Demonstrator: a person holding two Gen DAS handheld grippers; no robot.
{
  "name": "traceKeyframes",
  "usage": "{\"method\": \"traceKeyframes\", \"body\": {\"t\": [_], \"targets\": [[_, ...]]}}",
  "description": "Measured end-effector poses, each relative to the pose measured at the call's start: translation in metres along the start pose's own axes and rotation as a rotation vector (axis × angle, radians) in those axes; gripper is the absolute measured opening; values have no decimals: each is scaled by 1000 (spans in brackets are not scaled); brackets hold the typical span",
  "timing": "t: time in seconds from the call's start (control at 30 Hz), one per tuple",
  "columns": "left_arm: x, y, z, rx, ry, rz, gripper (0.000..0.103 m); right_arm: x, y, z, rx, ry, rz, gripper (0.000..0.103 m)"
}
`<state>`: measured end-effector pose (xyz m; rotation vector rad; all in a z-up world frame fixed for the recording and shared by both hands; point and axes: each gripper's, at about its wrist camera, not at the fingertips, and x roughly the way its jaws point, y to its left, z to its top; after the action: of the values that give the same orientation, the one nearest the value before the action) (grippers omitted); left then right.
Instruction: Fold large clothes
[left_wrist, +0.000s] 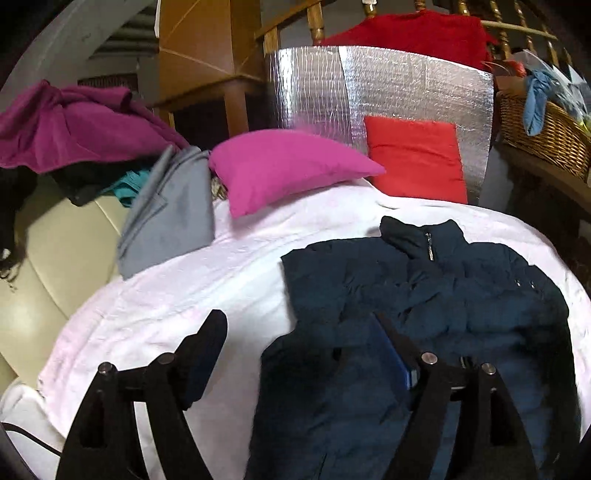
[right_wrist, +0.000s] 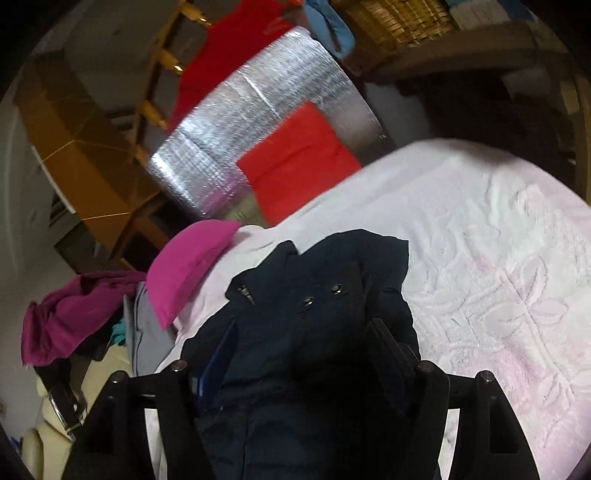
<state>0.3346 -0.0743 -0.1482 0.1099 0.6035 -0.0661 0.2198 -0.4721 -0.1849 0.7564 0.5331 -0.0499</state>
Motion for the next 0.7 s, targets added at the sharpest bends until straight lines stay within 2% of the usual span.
{"method": "traceKeyframes", "body": {"t": [0.2,0.43,0.7], "targets": [[-27,9,-16,41,-16,31,79,-39,4,-18,-28,-24,25,74],[-58,22,-40,46,-28,60,79,-70,3,-53,-67,6,34,74],[-68,37,-73,47,55,74,80,-93,-3,-89,-95,44,30,74]]}}
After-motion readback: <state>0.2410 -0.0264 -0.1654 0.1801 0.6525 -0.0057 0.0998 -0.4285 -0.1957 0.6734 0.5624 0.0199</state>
